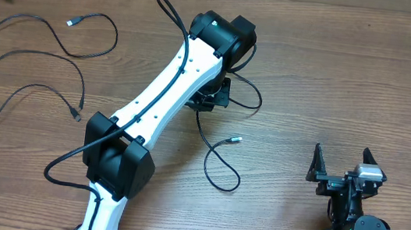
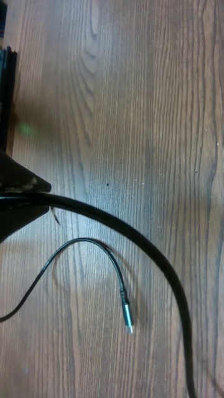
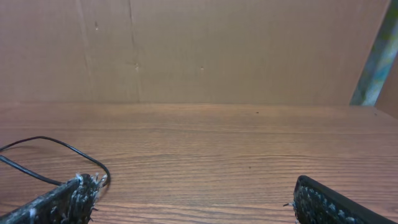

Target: Untangle cables

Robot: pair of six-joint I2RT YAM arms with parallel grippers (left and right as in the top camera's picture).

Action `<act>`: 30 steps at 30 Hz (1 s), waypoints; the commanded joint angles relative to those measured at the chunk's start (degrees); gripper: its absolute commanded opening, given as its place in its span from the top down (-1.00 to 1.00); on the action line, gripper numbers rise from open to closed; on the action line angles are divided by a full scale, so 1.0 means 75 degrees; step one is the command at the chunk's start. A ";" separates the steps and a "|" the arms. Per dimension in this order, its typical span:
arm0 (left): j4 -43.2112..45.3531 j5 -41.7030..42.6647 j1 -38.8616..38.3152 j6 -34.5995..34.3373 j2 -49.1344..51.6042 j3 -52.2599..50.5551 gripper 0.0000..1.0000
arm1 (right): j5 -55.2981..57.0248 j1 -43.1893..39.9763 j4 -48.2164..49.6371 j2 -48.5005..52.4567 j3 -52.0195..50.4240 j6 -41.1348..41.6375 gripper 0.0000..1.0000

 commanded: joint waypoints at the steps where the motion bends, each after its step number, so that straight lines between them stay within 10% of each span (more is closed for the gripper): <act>1: 0.0157 0.0090 -0.0003 0.0242 0.0006 0.0003 0.57 | -0.0012 -0.0006 0.0044 -0.0070 -0.0079 0.0023 -1.00; 10: 0.0784 0.0111 -0.0003 0.0373 0.0020 0.0003 0.06 | -0.0012 -0.0006 0.0044 -0.0070 -0.0079 0.0023 -1.00; 14: 0.1020 -0.0003 0.0000 0.0379 0.0140 -0.0090 -0.50 | -0.0012 -0.0006 0.0044 -0.0070 -0.0079 0.0026 -1.00; 30: 0.1055 -0.0886 0.0519 0.1352 0.1883 -0.0184 -0.68 | -0.0012 -0.0006 0.0044 -0.0070 -0.0079 0.0023 -1.00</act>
